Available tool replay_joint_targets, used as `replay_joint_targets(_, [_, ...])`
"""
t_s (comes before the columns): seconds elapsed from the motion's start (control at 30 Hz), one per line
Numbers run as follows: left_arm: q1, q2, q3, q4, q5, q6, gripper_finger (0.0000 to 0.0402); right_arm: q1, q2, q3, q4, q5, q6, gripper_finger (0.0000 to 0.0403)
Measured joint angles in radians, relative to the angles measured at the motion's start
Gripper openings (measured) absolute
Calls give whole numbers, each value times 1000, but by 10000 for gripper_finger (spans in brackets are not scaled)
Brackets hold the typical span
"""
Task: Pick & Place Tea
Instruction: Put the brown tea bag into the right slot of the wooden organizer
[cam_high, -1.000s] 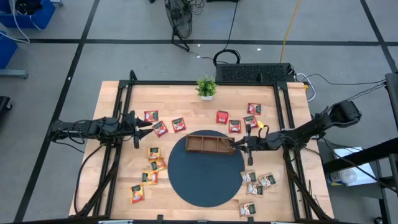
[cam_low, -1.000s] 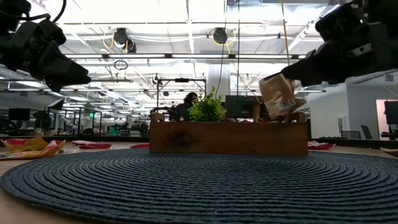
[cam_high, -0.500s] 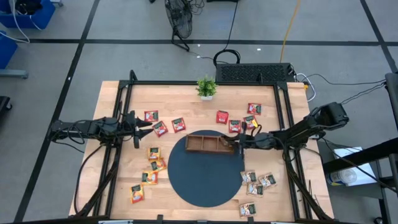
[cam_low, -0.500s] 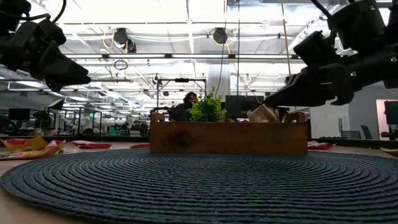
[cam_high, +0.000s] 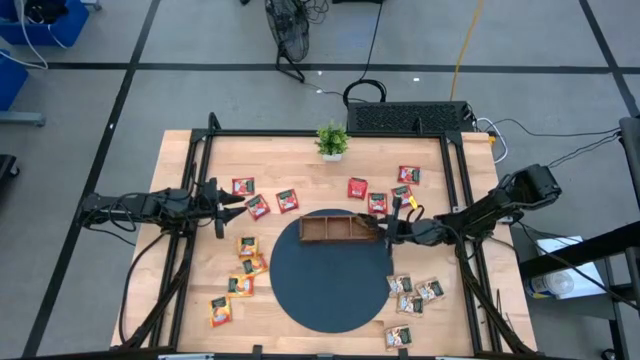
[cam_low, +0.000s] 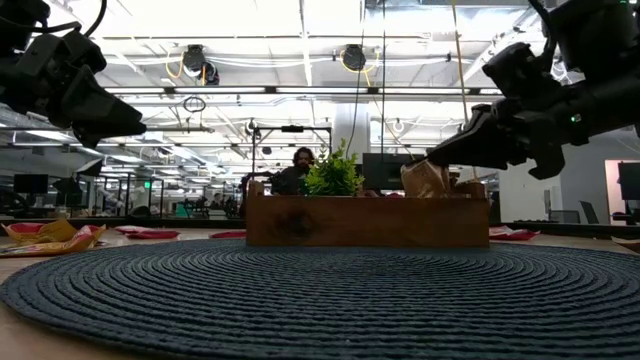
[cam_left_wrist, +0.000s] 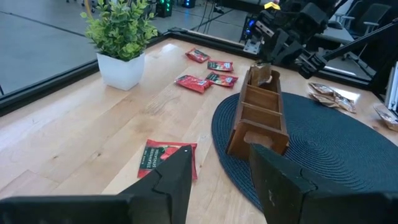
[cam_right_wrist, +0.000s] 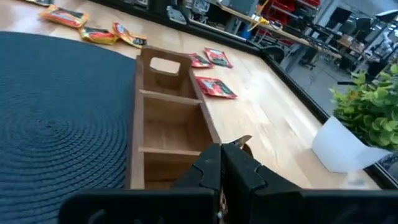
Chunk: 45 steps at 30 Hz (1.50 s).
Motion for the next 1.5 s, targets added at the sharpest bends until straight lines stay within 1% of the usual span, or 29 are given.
replay_joint_targets(0.1, [0,0,0,0,0,0,161,-3,0,0,-14,-2,45,1])
replay_joint_targets(0.2, [0,0,0,0,0,0,161,-11,0,0,-16,-4,87,15])
replay_joint_targets(0.3, [0,0,0,0,0,0,161,-21,0,0,-10,-3,108,45])
replay_joint_targets(0.43, [0,0,0,0,0,0,161,-30,0,0,0,-3,108,97])
replay_joint_targets(0.53, [0,0,0,0,0,0,161,-29,0,0,38,-3,79,133])
replay_joint_targets(0.63, [0,0,0,0,0,0,161,-24,-6,0,103,-3,21,161])
replay_joint_targets(0.73, [0,0,0,0,0,0,161,-10,-33,4,173,-3,-2,175])
replay_joint_targets(0.8, [0,0,0,0,0,0,161,8,-64,31,147,-6,-21,177])
replay_joint_targets(0.87, [0,0,0,0,0,0,161,28,-106,85,15,-41,-45,174])
replay_joint_targets(0.9, [0,0,0,0,0,0,161,36,-126,128,-105,-66,-48,170])
replay_joint_targets(1.0, [0,0,0,0,0,0,161,48,-146,316,-635,-125,33,148])
replay_joint_targets(1.07, [0,0,0,0,0,0,161,42,-118,454,-964,-137,123,118])
replay_joint_targets(1.1, [0,0,0,0,0,0,161,35,-93,511,-1084,-136,161,97])
replay_joint_targets(1.17, [0,0,0,0,0,0,161,24,-48,589,-1270,-138,203,44])
replay_joint_targets(1.2, [0,0,0,0,0,0,161,21,-27,614,-1328,-138,208,23])
replay_joint_targets(1.23, [0,0,0,0,0,0,161,16,-6,637,-1362,-139,210,13])
replay_joint_targets(1.3, [0,0,0,0,0,0,161,9,25,665,-1391,-143,223,9])
replay_joint_targets(1.33, [0,0,0,0,0,0,161,3,39,672,-1405,-164,226,5])
replay_joint_targets(1.43, [0,0,0,0,0,0,161,-21,79,674,-1403,-213,229,2])
replay_joint_targets(1.5, [0,0,0,0,0,0,161,-39,98,674,-1413,-217,229,1])
